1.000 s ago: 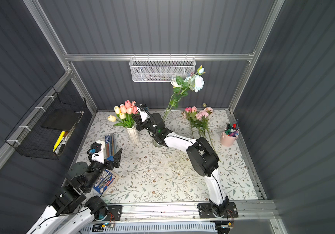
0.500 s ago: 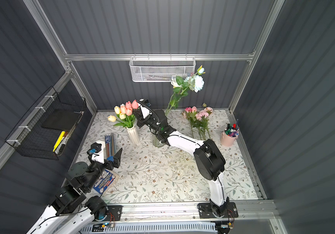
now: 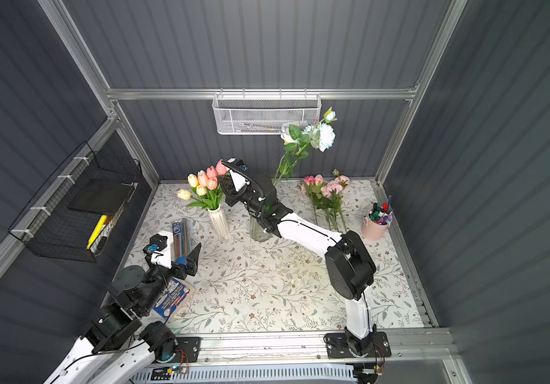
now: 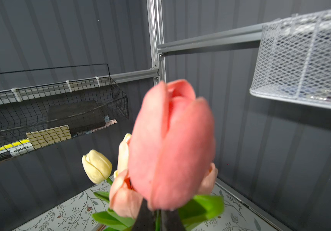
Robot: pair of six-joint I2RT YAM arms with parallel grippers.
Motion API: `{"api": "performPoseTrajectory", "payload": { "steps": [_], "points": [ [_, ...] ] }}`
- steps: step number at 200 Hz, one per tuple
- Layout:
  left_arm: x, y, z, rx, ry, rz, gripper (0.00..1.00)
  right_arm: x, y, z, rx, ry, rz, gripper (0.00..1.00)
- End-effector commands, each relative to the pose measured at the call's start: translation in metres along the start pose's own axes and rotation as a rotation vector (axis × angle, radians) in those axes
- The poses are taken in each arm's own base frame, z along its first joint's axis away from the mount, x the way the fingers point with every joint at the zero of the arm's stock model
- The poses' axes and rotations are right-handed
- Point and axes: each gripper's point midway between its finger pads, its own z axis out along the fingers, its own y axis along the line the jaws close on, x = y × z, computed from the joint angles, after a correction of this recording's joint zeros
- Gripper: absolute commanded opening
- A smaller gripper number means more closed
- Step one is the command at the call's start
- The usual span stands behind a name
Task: Pick out pink flowers from the vase
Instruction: Pick up the flower from the vase.
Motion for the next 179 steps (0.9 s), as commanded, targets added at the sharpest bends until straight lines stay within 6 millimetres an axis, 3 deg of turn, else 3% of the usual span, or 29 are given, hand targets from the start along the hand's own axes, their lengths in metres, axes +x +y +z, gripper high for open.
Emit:
{"api": "performPoseTrajectory", "payload": {
  "steps": [1, 48, 120, 179],
  "points": [
    [-0.002, 0.002, -0.001, -0.006, -0.016, 0.013, 0.97, -0.052, 0.002, -0.010, 0.015, -0.076, -0.058, 0.00],
    [-0.002, 0.001, -0.001, -0.001, -0.017, 0.015, 0.97, -0.090, 0.006, -0.022, 0.020, -0.126, -0.086, 0.00],
    [0.000, -0.003, 0.000, 0.020, -0.008, 0.018, 0.97, -0.117, 0.007, -0.035, 0.038, -0.165, -0.127, 0.00],
    [0.001, -0.003, 0.001, 0.014, -0.001, 0.022, 0.97, -0.177, 0.018, -0.064, 0.033, -0.249, -0.189, 0.00]
  ]
}}
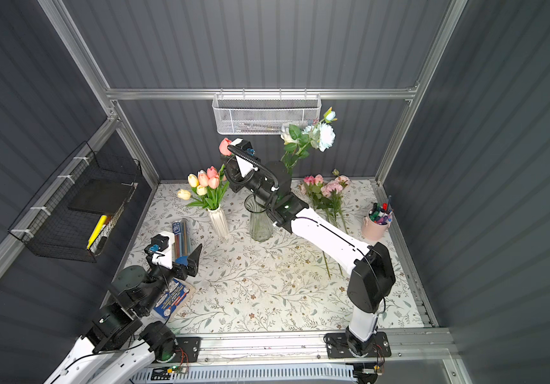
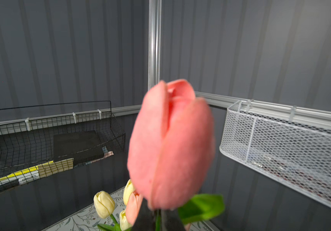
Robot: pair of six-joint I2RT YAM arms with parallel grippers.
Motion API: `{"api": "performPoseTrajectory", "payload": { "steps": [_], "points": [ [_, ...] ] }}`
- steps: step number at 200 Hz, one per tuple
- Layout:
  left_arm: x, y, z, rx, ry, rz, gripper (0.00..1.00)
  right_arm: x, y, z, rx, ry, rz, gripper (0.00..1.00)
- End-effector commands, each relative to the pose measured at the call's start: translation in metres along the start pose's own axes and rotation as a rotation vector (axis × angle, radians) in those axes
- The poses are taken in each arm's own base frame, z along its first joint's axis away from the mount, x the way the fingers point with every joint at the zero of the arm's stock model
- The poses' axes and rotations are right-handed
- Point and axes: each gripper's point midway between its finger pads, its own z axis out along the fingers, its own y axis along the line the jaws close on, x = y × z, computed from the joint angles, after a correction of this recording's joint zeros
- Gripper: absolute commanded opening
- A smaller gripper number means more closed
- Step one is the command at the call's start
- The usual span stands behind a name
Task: Pick out pink flowers from the vase
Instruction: Pick up the flower from the vase, then place the flower at the center of the board.
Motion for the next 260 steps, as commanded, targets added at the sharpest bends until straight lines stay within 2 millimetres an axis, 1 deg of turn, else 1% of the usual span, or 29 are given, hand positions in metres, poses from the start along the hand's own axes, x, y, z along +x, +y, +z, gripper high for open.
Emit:
{"api": "performPoseTrajectory", "payload": {
  "steps": [1, 25, 55, 62, 77, 89, 101, 117, 128, 143, 150, 163, 165, 167, 177, 186, 197, 201, 203, 207, 225, 229, 245, 256, 260],
  "points": [
    [0.000, 0.000, 0.001, 0.003, -0.002, 0.014, 0.97, -0.071, 0.000, -0.020, 0.000, -0.123, -0.060, 0.00],
    [-0.001, -0.001, 0.001, 0.009, -0.005, 0.012, 0.97, -0.096, 0.005, -0.034, -0.014, -0.134, -0.091, 0.00],
    [-0.001, -0.004, 0.001, 0.025, -0.008, 0.016, 0.97, -0.118, 0.009, -0.060, -0.013, -0.143, -0.122, 0.00],
    [-0.001, -0.005, 0.001, 0.029, -0.007, 0.016, 0.97, -0.121, 0.011, -0.067, -0.018, -0.130, -0.119, 0.00],
    [-0.004, -0.011, -0.001, 0.068, -0.010, 0.020, 0.96, -0.119, 0.017, -0.082, -0.042, -0.070, -0.069, 0.00],
    [-0.005, -0.021, 0.000, 0.124, -0.008, 0.058, 0.94, -0.110, 0.022, -0.095, -0.061, 0.003, -0.005, 0.00],
    [-0.009, -0.031, 0.003, 0.174, 0.009, 0.081, 0.94, -0.101, 0.019, -0.107, -0.036, 0.070, 0.067, 0.00],
    [-0.014, -0.045, 0.008, 0.254, 0.071, 0.143, 0.93, -0.084, 0.019, -0.125, -0.009, 0.174, 0.164, 0.00],
    [-0.020, -0.055, 0.008, 0.316, 0.105, 0.159, 0.93, -0.073, 0.030, -0.135, -0.055, 0.213, 0.197, 0.00],
    [-0.034, -0.069, 0.004, 0.407, 0.103, 0.179, 0.93, -0.058, 0.040, -0.145, -0.092, 0.250, 0.241, 0.00],
    [-0.041, -0.072, 0.003, 0.425, 0.105, 0.172, 0.93, -0.048, 0.042, -0.150, -0.090, 0.273, 0.263, 0.00],
    [-0.051, -0.074, 0.000, 0.442, 0.100, 0.143, 0.93, -0.020, 0.043, -0.152, -0.073, 0.341, 0.315, 0.00],
    [-0.053, -0.075, 0.000, 0.444, 0.097, 0.138, 0.93, -0.027, 0.043, -0.158, -0.072, 0.325, 0.321, 0.00],
    [-0.055, -0.076, -0.001, 0.453, 0.093, 0.135, 0.93, -0.026, 0.044, -0.160, -0.070, 0.330, 0.329, 0.00],
    [-0.059, -0.082, -0.005, 0.492, 0.082, 0.117, 0.92, -0.009, 0.043, -0.163, -0.045, 0.377, 0.382, 0.00],
    [-0.061, -0.082, -0.005, 0.495, 0.081, 0.106, 0.92, 0.009, 0.041, -0.164, -0.008, 0.422, 0.451, 0.00],
    [-0.059, -0.076, -0.001, 0.451, 0.090, 0.101, 0.91, 0.027, 0.045, -0.164, -0.001, 0.469, 0.526, 0.00],
    [-0.057, -0.072, 0.001, 0.426, 0.097, 0.097, 0.92, 0.029, 0.046, -0.165, -0.002, 0.481, 0.548, 0.00],
    [-0.055, -0.071, 0.002, 0.417, 0.101, 0.092, 0.91, 0.039, 0.047, -0.162, 0.004, 0.507, 0.567, 0.00],
    [-0.055, -0.068, 0.004, 0.394, 0.097, 0.076, 0.91, 0.050, 0.047, -0.159, 0.015, 0.544, 0.600, 0.00],
    [-0.038, -0.039, 0.012, 0.217, 0.119, 0.065, 0.91, 0.087, 0.057, -0.154, 0.026, 0.705, 0.716, 0.00],
    [-0.036, -0.034, 0.012, 0.187, 0.116, 0.066, 0.92, 0.092, 0.065, -0.153, -0.004, 0.741, 0.752, 0.00],
    [-0.022, -0.018, 0.013, 0.093, 0.114, 0.053, 0.92, 0.114, 0.074, -0.144, 0.013, 0.807, 0.820, 0.00],
    [-0.013, -0.012, 0.011, 0.057, 0.111, 0.041, 0.92, 0.134, 0.079, -0.145, 0.064, 0.875, 0.861, 0.00],
    [-0.010, -0.010, 0.011, 0.044, 0.111, 0.034, 0.91, 0.141, 0.073, -0.143, 0.123, 0.885, 0.868, 0.00]
  ]
}}
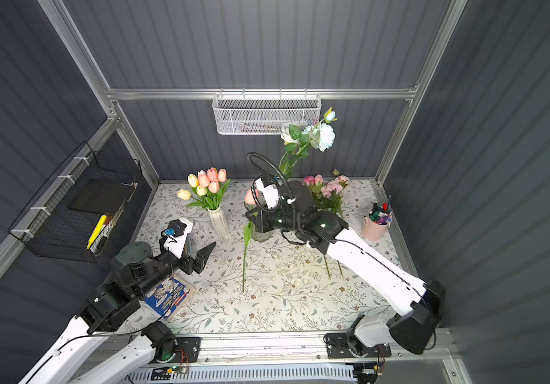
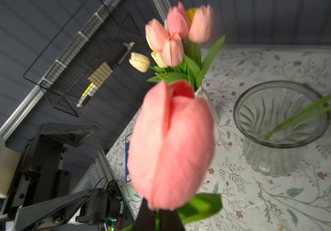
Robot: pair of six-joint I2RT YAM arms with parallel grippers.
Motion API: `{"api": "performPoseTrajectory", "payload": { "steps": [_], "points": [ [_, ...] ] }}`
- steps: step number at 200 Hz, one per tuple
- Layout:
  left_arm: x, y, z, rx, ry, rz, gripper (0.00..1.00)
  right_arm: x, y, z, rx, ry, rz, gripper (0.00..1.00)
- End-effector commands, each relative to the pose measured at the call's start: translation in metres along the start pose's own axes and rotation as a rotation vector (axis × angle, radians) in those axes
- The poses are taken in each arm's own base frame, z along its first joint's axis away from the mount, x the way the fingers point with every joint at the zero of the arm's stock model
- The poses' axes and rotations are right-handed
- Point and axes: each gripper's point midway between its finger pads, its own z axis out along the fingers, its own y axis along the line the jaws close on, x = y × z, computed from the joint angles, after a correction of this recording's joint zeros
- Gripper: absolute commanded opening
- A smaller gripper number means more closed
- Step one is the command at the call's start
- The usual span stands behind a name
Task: Pick out pink flowers from the vase
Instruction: Place the flower at the center of the board.
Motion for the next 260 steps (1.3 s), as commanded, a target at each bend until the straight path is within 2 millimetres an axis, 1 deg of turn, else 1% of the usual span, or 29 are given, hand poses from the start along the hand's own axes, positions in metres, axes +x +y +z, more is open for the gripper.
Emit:
{"api": "performPoseTrajectory", "payload": {
  "steps": [1, 19, 39, 55, 80, 92, 116, 134, 156, 184, 199, 220, 260],
  "points": [
    [0.017, 0.028, -0.005, -0.169, -0.004, -0.058, 0.91, 0.027, -0.009, 0.017, 0.081, 0.117, 0.200, 0.00],
    [0.027, 0.033, -0.008, -0.203, -0.014, -0.071, 0.92, 0.040, -0.019, 0.036, 0.205, 0.198, 0.253, 0.00],
    [0.025, 0.042, -0.017, -0.252, -0.037, -0.078, 0.92, 0.059, -0.022, 0.050, 0.318, 0.286, 0.236, 0.00],
    [0.024, 0.046, -0.021, -0.274, -0.048, -0.083, 0.92, 0.071, -0.030, 0.065, 0.381, 0.301, 0.238, 0.00],
    [0.024, 0.048, -0.024, -0.287, -0.053, -0.095, 0.92, 0.083, -0.051, 0.084, 0.480, 0.306, 0.277, 0.00],
    [0.024, 0.049, -0.025, -0.288, -0.055, -0.097, 0.92, 0.092, -0.057, 0.094, 0.505, 0.332, 0.285, 0.00],
    [0.025, 0.050, -0.027, -0.297, -0.055, -0.098, 0.92, 0.106, -0.070, 0.102, 0.589, 0.384, 0.322, 0.00],
    [0.025, 0.050, -0.027, -0.295, -0.057, -0.098, 0.93, 0.111, -0.076, 0.105, 0.596, 0.380, 0.282, 0.00],
    [0.026, 0.050, -0.026, -0.298, -0.053, -0.100, 0.93, 0.118, -0.081, 0.109, 0.560, 0.355, 0.254, 0.00],
    [0.026, 0.050, -0.025, -0.299, -0.051, -0.102, 0.93, 0.133, -0.082, 0.115, 0.560, 0.399, 0.234, 0.00],
    [0.026, 0.050, -0.025, -0.299, -0.049, -0.103, 0.93, 0.138, -0.080, 0.123, 0.547, 0.408, 0.233, 0.00],
    [0.027, 0.050, -0.024, -0.297, -0.045, -0.101, 0.93, 0.137, -0.080, 0.134, 0.548, 0.389, 0.230, 0.00],
    [0.028, 0.048, -0.021, -0.290, -0.039, -0.099, 0.93, 0.133, -0.087, 0.163, 0.565, 0.364, 0.248, 0.00]
  ]
}}
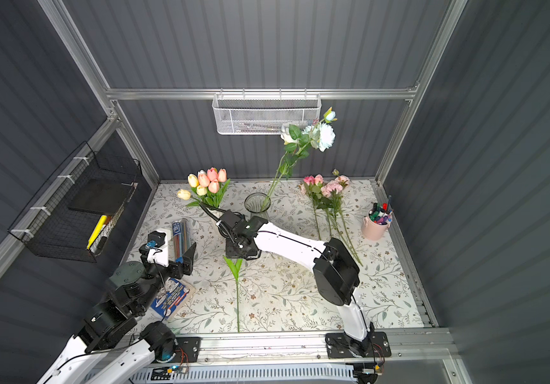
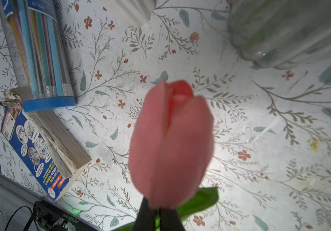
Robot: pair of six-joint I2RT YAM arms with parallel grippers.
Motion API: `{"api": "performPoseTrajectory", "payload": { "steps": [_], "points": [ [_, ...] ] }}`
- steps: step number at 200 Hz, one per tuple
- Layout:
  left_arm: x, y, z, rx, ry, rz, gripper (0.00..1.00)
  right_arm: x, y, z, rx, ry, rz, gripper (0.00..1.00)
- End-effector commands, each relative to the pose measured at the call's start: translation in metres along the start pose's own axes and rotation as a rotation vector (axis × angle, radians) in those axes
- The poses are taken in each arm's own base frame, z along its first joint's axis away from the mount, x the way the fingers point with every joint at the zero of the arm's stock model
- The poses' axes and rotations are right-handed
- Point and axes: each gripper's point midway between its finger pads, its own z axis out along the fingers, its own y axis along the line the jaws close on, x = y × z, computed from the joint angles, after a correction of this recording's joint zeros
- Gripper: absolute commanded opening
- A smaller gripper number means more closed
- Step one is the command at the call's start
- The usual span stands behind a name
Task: Pick out pink flowers from the vase
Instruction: Place the flower at the center of the board.
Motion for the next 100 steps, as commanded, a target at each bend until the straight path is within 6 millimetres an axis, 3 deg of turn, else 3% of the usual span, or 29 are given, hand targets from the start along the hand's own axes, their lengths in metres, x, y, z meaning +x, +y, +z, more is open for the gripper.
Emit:
{"api": "performPoseTrajectory", "payload": {
  "steps": [1, 80, 100],
  "points": [
    [0.001, 0.001, 0.003, -0.010, 0.000, -0.014, 0.93, -0.013, 0.006, 0.013, 0.011, -0.035, 0.029, 0.00],
    [0.003, -0.004, 0.006, 0.010, 0.008, -0.005, 0.94, -0.045, -0.015, 0.044, 0.087, -0.133, 0.099, 0.00],
    [0.004, -0.005, 0.007, 0.014, 0.011, -0.002, 0.94, -0.052, -0.016, 0.047, 0.080, -0.151, 0.113, 0.07]
  ]
}}
